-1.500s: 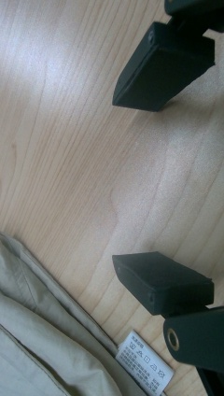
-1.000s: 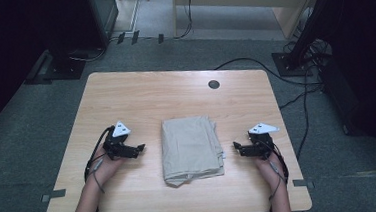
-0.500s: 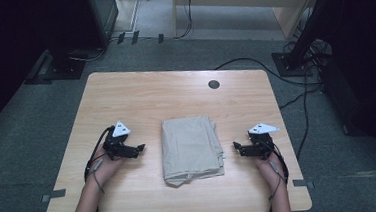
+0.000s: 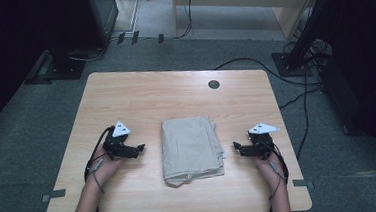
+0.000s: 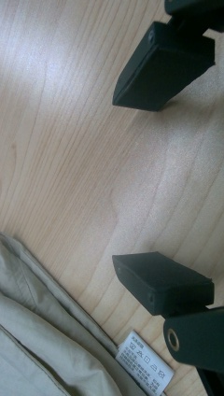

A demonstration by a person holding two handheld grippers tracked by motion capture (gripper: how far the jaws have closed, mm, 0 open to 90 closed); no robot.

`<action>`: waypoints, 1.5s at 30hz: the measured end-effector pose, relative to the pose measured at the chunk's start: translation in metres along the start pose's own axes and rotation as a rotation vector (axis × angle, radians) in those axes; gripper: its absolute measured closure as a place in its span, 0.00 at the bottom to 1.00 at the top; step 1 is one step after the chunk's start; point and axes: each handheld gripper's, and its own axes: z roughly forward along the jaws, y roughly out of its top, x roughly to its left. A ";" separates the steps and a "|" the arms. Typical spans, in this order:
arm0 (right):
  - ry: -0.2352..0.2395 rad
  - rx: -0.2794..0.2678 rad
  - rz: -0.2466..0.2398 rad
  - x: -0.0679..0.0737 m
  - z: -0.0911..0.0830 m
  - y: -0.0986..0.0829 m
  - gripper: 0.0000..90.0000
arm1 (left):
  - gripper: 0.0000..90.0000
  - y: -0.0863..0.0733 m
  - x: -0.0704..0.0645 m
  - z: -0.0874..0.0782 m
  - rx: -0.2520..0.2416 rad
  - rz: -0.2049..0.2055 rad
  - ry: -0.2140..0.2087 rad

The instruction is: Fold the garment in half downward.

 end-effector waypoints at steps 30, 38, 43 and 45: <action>-0.004 0.000 0.002 0.001 -0.001 -0.001 0.21 | 0.11 0.002 0.001 0.002 0.000 0.000 0.001; -0.008 -0.022 0.023 0.006 -0.007 0.003 0.21 | 0.11 0.012 -0.007 -0.009 -0.065 0.002 -0.018; 0.045 -0.132 0.043 0.025 -0.021 0.027 0.21 | 0.11 0.035 -0.025 -0.023 -0.172 -0.043 -0.109; 0.086 -0.153 0.002 0.041 -0.020 0.037 0.20 | 0.11 0.043 -0.041 -0.021 -0.177 -0.001 -0.127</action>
